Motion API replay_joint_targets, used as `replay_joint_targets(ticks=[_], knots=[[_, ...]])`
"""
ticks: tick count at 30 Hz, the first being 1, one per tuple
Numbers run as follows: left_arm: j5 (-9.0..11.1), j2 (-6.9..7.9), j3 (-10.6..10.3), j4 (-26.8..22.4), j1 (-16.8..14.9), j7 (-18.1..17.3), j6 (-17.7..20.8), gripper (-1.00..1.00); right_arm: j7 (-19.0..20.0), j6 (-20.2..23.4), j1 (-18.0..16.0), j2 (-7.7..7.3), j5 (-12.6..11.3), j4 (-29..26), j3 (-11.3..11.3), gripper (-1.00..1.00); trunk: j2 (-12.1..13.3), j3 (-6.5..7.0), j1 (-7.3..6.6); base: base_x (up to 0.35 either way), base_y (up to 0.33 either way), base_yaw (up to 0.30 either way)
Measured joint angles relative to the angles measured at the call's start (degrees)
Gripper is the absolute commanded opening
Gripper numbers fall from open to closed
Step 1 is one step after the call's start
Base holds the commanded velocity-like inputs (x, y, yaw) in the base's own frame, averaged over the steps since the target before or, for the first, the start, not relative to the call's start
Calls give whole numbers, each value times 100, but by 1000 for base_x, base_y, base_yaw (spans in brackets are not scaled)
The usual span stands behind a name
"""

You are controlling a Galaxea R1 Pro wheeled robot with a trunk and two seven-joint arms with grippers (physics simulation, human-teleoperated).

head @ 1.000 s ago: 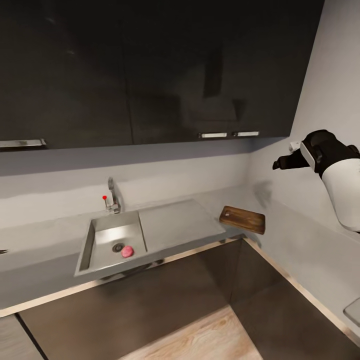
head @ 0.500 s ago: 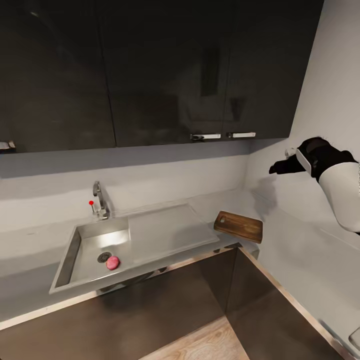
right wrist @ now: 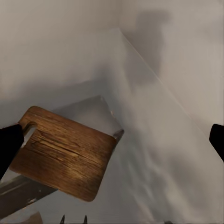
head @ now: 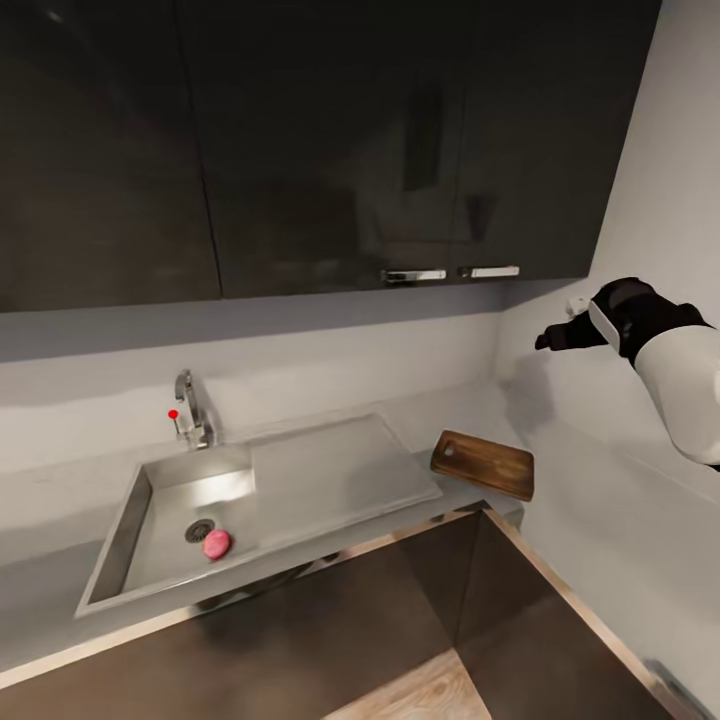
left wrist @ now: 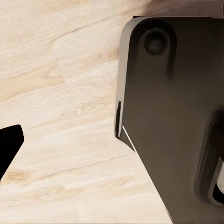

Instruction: In the kitchen, take the Vidalia onion out of the sink, dice it on the chopping board with the paring knife, put the diced onion into the bowl on the countertop, then place both the paring knife and the chopping board into the sink.

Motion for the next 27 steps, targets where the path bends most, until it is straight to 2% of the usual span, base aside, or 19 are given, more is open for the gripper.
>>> replay_joint_targets(ticks=[9,14,22,27], knots=[[0,-5,-4,0,0,2,-1,100,0,-5,0,-3,2,4,0,100,0,0,0,310,-6,0],[0,-5,-8,0,0,2,-4,100,-1,-11,-1,-3,0,8,0,100,0,0,1,252,-153,0],[0,-9,-14,3,0,0,-1,100,-1,-380,-1,-2,2,261,0,100,1,0,3,106,-97,0],[1,-42,-22,16,0,-2,7,100,0,-448,0,-3,-1,291,0,100,1,0,3,17,-17,0]])
